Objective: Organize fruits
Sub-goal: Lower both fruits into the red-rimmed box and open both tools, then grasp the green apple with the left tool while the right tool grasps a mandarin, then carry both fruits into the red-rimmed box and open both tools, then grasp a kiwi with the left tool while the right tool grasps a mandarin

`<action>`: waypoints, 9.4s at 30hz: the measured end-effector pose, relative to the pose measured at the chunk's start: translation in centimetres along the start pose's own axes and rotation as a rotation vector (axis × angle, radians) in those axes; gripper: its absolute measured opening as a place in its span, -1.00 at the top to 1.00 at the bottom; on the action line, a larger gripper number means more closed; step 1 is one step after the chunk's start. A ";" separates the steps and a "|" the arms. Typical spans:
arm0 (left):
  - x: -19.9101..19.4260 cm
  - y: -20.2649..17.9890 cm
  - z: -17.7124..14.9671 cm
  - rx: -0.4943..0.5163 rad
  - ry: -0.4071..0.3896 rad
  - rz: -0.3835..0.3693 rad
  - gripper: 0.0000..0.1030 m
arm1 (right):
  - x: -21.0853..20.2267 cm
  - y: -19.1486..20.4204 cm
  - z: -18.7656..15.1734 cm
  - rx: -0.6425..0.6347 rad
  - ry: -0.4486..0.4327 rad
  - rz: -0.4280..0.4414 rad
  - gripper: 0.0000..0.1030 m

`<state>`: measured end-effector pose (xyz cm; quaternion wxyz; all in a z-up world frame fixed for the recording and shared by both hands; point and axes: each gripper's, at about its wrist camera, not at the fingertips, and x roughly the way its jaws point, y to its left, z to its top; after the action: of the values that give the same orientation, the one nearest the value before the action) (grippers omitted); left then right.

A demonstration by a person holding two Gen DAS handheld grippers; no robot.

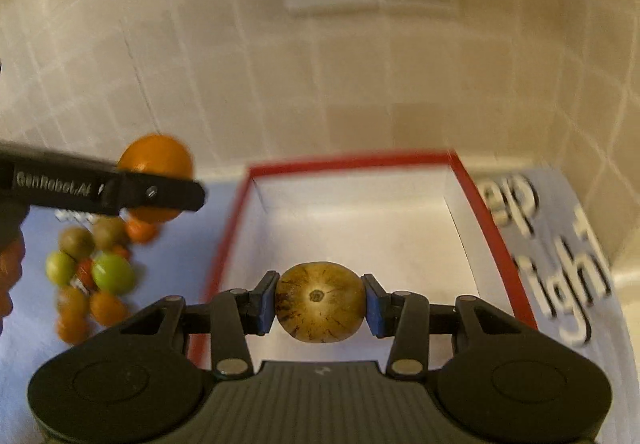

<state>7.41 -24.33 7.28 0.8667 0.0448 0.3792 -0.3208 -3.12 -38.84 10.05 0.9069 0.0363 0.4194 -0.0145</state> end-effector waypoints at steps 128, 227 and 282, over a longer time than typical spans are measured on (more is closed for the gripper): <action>-7.2 16.4 -10.7 -0.172 0.197 0.391 -0.07 | 4.3 24.1 -3.7 -0.103 0.221 0.120 0.21; -6.1 6.6 -3.8 -0.113 0.071 0.142 -0.58 | -1.6 6.5 3.3 0.330 0.026 0.014 -0.32; -2.7 23.8 -10.5 -0.386 0.183 0.359 -0.60 | 9.6 23.8 -2.8 -0.177 0.255 0.058 0.23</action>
<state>13.48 -0.74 -2.23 0.8643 -0.0260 0.4961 -0.0786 2.35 -14.88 2.24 0.8460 -0.0300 0.5296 0.0536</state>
